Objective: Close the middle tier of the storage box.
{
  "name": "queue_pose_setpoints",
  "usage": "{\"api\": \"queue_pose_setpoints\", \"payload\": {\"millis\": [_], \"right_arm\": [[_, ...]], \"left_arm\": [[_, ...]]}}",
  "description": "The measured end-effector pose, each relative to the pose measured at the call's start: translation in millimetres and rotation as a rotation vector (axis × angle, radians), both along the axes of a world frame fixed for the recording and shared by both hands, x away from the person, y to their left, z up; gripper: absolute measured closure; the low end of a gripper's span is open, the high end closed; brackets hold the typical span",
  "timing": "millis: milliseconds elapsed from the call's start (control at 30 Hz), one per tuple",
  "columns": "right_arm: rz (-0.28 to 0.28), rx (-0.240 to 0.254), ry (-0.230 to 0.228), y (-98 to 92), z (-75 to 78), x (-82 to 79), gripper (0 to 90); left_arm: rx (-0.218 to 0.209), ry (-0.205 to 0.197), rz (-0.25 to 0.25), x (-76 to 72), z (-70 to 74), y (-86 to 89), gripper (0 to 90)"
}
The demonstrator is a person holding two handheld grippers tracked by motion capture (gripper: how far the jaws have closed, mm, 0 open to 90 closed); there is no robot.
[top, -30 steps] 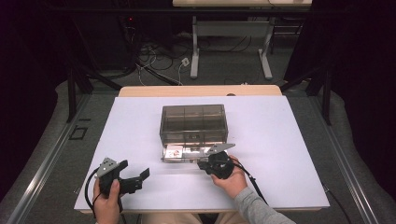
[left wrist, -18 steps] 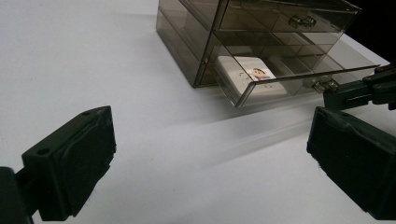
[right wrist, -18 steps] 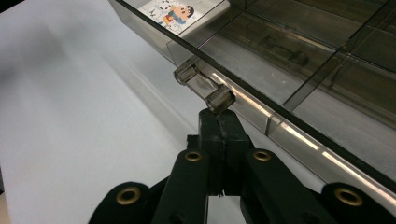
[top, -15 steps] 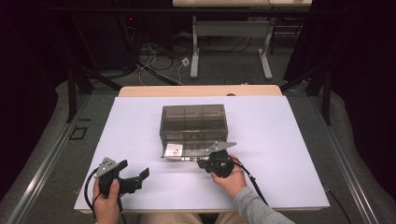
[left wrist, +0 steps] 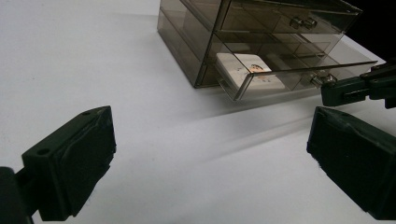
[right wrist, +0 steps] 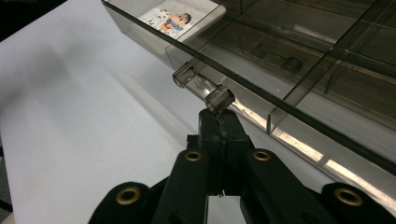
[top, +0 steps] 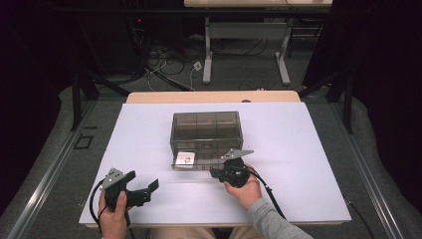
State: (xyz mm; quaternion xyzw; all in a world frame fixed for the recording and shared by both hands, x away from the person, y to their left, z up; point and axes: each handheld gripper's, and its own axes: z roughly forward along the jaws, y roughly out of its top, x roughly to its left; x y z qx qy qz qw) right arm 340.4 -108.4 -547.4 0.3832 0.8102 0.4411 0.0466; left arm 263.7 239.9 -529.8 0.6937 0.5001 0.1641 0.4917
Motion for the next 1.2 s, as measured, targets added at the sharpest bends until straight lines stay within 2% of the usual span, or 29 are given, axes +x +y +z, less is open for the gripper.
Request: {"api": "queue_pose_setpoints", "payload": {"millis": [33, 100, 200, 267, 300, 333, 400, 567, 667, 700, 767, 833, 1000, 1033, 1067, 1100, 1200], "right_arm": [[-0.004, -0.008, 0.013, -0.6, 0.9, -0.2, 90.0], [-0.012, 0.01, 0.0, -0.3, -0.4, 0.7, 90.0], [-0.016, 0.004, 0.018, -0.6, 0.3, 0.9, 90.0], [-0.024, 0.018, 0.011, -0.3, -0.6, 1.5, 90.0], [-0.026, 0.005, 0.024, -0.9, 0.5, 1.7, 90.0], [-0.03, 0.02, 0.011, -0.6, -0.9, 2.6, 90.0], [-0.033, 0.009, 0.029, -1.6, 0.2, 3.3, 90.0], [-0.052, 0.026, 0.011, -1.7, -1.5, 5.5, 90.0], [-0.048, 0.016, 0.016, -2.2, -1.3, 6.7, 90.0], [-0.06, 0.04, 0.007, -0.7, -2.7, 6.9, 90.0], [-0.065, 0.046, 0.006, -0.1, -3.3, 7.7, 90.0], [-0.067, 0.04, 0.014, -0.2, -2.9, 8.3, 90.0], [-0.074, 0.044, 0.003, 0.6, -3.7, 10.8, 90.0], [-0.079, 0.044, 0.007, 0.8, -3.8, 11.1, 90.0], [-0.07, 0.022, 0.028, -0.4, -2.1, 11.2, 90.0], [-0.08, 0.046, 0.006, 0.9, -4.0, 12.1, 90.0], [-0.09, 0.053, 0.001, 1.5, -4.5, 13.8, 90.0]], "left_arm": [[0.0, 0.001, 0.0, -0.1, 0.0, 0.1, 1.6], [0.0, 0.0, 0.0, -0.1, 0.0, 0.2, 1.6], [0.0, 0.002, 0.001, -0.4, 0.2, 0.6, 1.6], [0.0, 0.001, 0.002, -0.5, 0.2, 0.7, 1.6], [0.0, 0.001, 0.002, -0.5, 0.2, 0.7, 1.6], [0.0, 0.001, 0.002, -0.6, 0.3, 0.9, 1.6], [0.001, 0.002, 0.003, -0.7, 0.4, 1.1, 1.6], [-0.001, 0.001, 0.004, -0.8, 0.5, 1.5, 1.6], [0.0, 0.002, 0.005, -0.8, 0.5, 1.8, 1.6], [-0.001, 0.002, 0.005, -0.8, 0.5, 1.8, 1.6], [0.0, 0.002, 0.005, -0.8, 0.5, 1.9, 1.6], [-0.001, 0.002, 0.006, -1.0, 0.6, 2.1, 1.6], [0.001, 0.002, 0.006, -1.2, 0.6, 2.8, 1.6], [0.001, 0.002, 0.006, -1.4, 0.6, 2.9, 1.6], [0.001, 0.001, 0.006, -1.4, 0.6, 3.0, 1.6], [0.001, 0.003, 0.007, -1.7, 0.6, 3.1, 1.6], [0.0, 0.002, 0.01, -2.0, 0.5, 3.1, 1.6]]}}
